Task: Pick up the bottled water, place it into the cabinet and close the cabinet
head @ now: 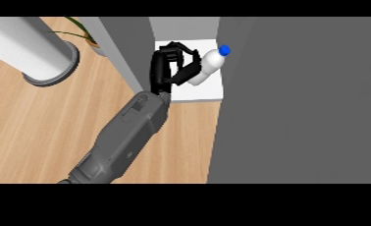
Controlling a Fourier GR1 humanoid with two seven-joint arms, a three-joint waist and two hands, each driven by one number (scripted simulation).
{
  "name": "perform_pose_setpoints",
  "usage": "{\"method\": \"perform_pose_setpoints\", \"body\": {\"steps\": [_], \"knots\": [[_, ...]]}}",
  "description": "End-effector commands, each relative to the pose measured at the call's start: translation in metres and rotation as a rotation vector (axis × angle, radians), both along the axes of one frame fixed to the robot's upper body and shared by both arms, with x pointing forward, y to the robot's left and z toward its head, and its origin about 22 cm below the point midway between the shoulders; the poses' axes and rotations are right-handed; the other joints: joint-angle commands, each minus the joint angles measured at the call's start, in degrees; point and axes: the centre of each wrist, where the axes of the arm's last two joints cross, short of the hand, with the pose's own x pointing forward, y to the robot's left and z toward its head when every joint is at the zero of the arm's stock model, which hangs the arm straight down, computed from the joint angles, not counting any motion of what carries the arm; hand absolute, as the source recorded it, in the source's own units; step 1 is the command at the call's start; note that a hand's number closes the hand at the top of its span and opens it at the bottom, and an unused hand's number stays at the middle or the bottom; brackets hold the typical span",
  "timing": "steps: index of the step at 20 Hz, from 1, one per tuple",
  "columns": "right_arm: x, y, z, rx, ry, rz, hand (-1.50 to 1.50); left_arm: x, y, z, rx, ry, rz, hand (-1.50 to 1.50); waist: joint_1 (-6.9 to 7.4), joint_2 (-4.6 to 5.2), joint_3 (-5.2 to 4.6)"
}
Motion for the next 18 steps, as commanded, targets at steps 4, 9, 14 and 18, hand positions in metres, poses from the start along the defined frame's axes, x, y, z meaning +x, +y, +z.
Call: {"method": "perform_pose_setpoints", "body": {"steps": [4,9,14,18], "knots": [[-0.01,-0.004,0.01,0.047,-0.009,0.035,-1.5,0.022,0.019,-0.012,0.077,0.009,0.086,1.5,-0.4,0.43,-0.02],[-0.01,-0.005,0.016,0.031,-0.024,0.05,-1.5,0.033,0.015,0.0,0.185,-0.018,0.16,1.5,-0.89,0.58,-0.04],[-0.015,-0.007,0.017,0.027,-0.026,0.058,-1.5,0.038,0.019,0.001,0.233,-0.021,0.173,1.5,-1.11,0.53,-0.03],[-0.026,-0.012,0.023,0.035,-0.03,0.063,-1.5,0.038,0.025,-0.006,0.276,-0.022,0.173,-1.5,-2.14,0.66,-0.03]]}}
